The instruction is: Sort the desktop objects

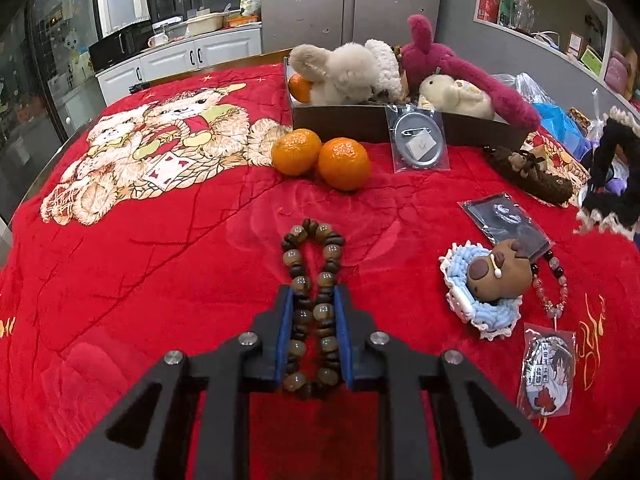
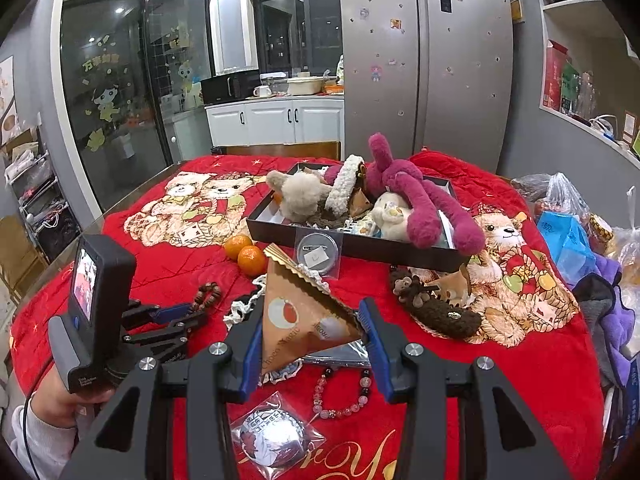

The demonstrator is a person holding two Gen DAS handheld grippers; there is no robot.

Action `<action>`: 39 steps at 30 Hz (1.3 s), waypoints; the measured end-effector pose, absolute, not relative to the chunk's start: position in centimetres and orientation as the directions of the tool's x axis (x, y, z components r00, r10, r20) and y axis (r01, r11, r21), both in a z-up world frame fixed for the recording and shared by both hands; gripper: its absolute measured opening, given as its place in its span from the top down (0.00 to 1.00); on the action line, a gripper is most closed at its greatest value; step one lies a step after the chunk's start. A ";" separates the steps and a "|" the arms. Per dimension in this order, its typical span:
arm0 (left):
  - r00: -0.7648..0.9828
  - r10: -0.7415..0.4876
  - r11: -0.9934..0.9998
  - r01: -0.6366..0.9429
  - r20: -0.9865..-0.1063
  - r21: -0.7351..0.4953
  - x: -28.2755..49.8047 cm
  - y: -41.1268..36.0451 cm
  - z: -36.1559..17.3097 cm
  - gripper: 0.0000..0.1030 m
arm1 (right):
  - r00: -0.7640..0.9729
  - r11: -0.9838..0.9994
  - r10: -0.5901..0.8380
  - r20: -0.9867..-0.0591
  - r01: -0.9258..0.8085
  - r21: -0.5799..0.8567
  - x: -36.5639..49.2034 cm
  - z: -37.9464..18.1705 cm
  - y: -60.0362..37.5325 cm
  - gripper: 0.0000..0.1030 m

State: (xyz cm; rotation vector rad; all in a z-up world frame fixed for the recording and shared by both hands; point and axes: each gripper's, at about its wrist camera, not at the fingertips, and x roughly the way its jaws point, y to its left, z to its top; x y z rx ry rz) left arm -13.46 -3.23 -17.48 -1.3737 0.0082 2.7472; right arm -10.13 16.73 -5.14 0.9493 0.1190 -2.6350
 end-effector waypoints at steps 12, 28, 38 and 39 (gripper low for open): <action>-0.630 0.061 -0.997 -0.075 -0.774 -0.017 -12.1 -2.6 -14.9 0.87 | -0.738 -0.932 -0.300 -0.604 0.362 0.022 -9.3 -3.4 15.7 0.56; -0.701 0.048 -0.998 -0.063 -0.712 -0.004 -12.4 -1.2 -8.4 0.87 | -0.759 -0.932 -0.322 -0.566 0.360 0.047 -10.7 -0.8 14.8 0.56; -0.723 0.057 -0.998 -0.063 -0.688 -0.017 -15.8 -0.5 -5.5 0.87 | -0.772 -0.937 -0.319 -0.549 0.345 0.059 -13.7 1.6 13.9 0.56; -0.722 0.060 -0.998 -0.062 -0.690 -0.021 -16.3 -0.5 -5.4 0.87 | -0.773 -0.938 -0.317 -0.550 0.342 0.059 -14.2 1.8 13.8 0.56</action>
